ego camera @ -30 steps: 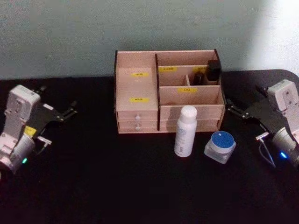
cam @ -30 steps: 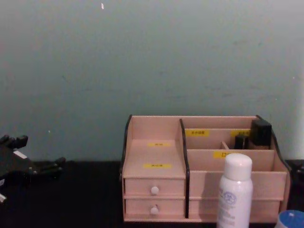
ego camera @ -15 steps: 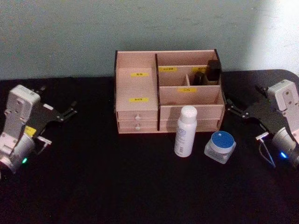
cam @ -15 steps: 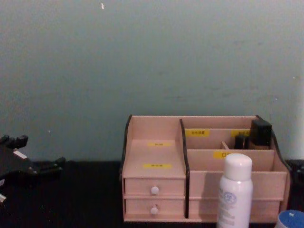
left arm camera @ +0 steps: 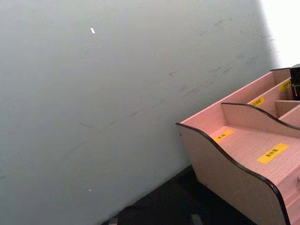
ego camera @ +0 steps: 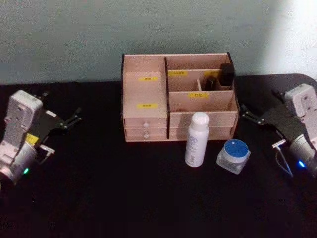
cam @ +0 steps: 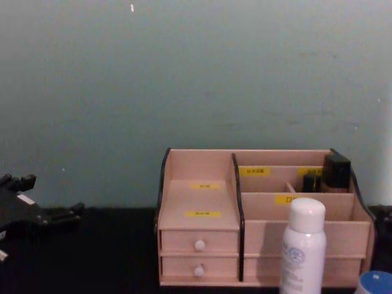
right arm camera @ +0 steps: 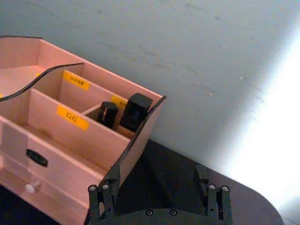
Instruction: Pick up the facial cleanser and watermelon frost from the table and place them into the tiered storage box.
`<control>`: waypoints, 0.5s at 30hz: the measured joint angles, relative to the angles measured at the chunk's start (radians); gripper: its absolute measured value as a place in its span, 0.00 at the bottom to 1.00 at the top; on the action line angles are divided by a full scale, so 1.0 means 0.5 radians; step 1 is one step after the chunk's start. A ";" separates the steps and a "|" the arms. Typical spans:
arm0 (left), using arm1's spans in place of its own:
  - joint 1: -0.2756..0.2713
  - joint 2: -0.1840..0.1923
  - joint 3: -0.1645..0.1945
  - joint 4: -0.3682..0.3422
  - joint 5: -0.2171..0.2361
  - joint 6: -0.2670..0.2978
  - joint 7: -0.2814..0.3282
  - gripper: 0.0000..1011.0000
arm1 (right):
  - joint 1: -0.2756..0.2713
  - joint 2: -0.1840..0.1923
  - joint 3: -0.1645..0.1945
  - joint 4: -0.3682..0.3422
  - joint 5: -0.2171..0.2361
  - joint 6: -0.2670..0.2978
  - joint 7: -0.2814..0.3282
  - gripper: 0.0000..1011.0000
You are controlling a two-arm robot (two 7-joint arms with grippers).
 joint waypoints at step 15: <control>0.000 0.000 0.000 0.000 0.000 0.000 0.000 0.99 | -0.247 0.101 0.190 -0.329 0.102 -0.044 0.104 0.99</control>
